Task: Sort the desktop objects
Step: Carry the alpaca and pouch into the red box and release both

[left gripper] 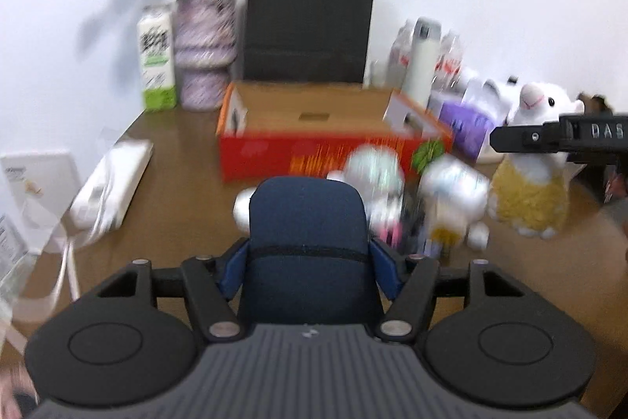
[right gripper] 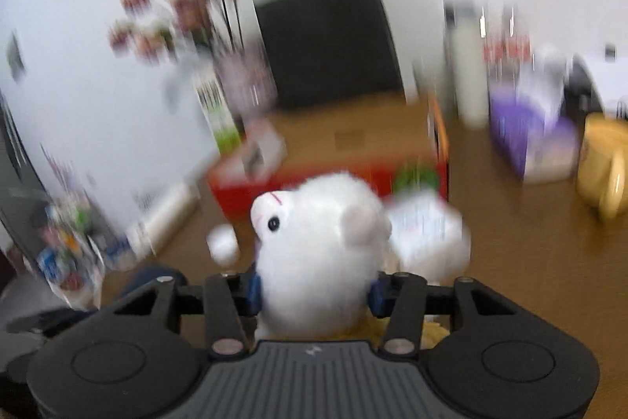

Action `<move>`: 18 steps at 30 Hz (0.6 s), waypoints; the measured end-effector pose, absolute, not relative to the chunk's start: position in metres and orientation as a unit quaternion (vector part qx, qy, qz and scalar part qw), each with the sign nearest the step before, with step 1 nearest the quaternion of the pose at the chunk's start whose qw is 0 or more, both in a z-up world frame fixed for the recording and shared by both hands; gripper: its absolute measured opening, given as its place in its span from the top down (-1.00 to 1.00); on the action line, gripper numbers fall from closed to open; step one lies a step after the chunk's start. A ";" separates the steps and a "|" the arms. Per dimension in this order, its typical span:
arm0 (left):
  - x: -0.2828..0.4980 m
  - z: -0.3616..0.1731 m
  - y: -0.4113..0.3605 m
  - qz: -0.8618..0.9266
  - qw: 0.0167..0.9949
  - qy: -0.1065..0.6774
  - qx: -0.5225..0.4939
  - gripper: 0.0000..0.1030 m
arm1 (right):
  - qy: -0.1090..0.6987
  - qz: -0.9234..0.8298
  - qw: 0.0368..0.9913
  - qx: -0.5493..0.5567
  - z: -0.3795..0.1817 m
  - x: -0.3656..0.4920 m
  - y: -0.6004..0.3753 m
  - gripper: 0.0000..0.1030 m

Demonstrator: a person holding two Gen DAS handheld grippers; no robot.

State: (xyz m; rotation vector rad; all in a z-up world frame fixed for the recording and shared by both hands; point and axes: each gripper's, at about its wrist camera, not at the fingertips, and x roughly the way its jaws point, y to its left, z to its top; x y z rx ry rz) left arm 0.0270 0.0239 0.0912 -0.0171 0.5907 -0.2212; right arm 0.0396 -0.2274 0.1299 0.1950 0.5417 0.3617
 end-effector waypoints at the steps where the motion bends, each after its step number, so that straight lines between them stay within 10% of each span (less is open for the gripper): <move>1: 0.045 0.103 0.024 -0.112 0.950 0.291 -0.011 -0.28 | 0.257 0.180 0.946 0.085 0.141 0.050 -0.227 0.06; 11: 0.281 0.132 0.010 -0.069 0.930 0.359 -0.046 -0.28 | 0.177 0.129 0.974 0.059 0.173 0.257 -0.197 0.06; 18: 0.402 0.075 -0.001 -0.017 0.902 0.431 -0.023 -0.28 | 0.267 0.048 0.962 0.000 0.110 0.385 -0.164 0.09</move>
